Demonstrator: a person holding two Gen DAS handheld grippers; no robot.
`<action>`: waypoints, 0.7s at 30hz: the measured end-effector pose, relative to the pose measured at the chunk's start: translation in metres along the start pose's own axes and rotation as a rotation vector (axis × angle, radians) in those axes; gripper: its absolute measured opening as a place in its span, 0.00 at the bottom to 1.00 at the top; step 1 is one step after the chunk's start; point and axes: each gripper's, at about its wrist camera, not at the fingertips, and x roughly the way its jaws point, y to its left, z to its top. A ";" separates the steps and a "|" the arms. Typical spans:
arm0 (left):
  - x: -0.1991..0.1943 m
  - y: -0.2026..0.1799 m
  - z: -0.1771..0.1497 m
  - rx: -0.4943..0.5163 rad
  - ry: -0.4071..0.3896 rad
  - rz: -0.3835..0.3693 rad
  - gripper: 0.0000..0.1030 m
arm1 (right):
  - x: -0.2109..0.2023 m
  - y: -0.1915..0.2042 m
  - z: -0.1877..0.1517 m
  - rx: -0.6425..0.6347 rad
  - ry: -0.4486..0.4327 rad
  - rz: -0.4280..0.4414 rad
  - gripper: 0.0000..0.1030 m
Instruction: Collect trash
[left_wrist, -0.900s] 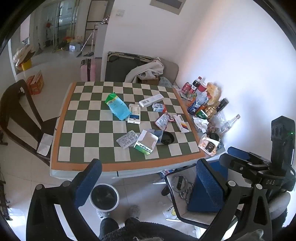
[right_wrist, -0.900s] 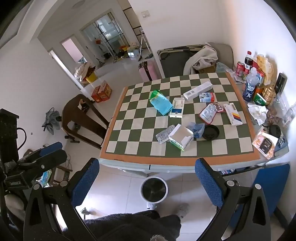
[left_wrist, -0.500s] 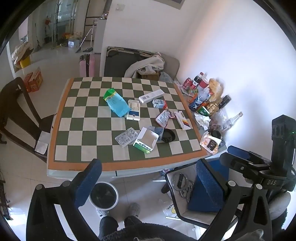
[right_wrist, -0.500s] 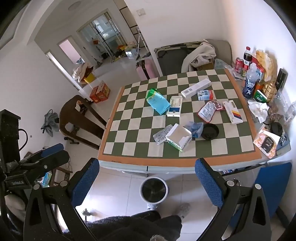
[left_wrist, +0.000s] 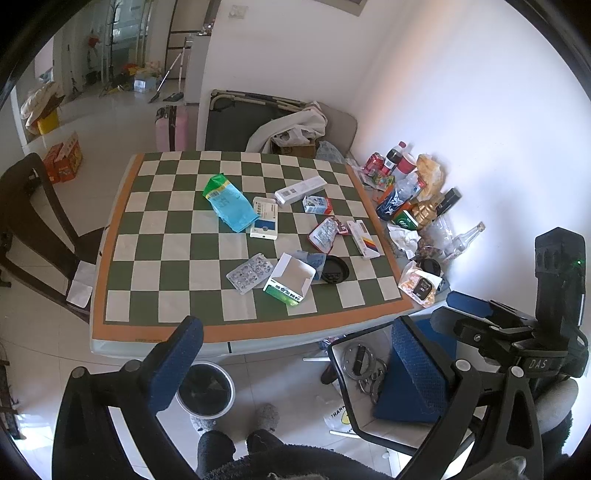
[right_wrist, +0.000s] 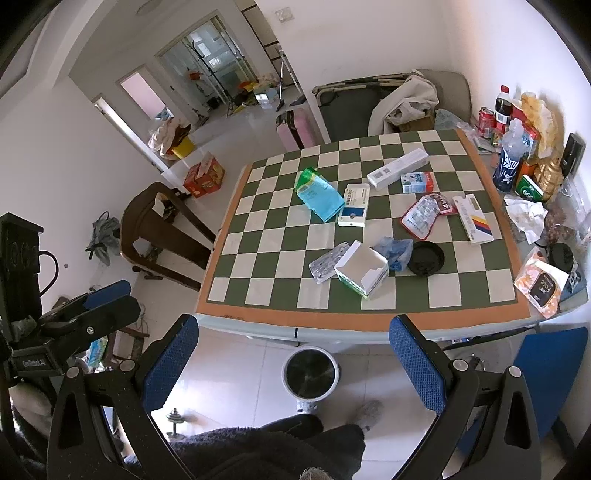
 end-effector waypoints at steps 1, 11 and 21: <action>0.001 0.000 0.000 0.000 0.000 -0.001 1.00 | 0.001 -0.001 0.000 0.000 0.001 0.001 1.00; 0.011 -0.002 -0.001 0.002 0.008 -0.011 1.00 | 0.004 -0.001 -0.001 0.000 0.006 0.010 1.00; 0.015 -0.008 -0.001 0.001 0.012 -0.024 1.00 | 0.006 -0.002 0.003 0.009 0.013 0.032 1.00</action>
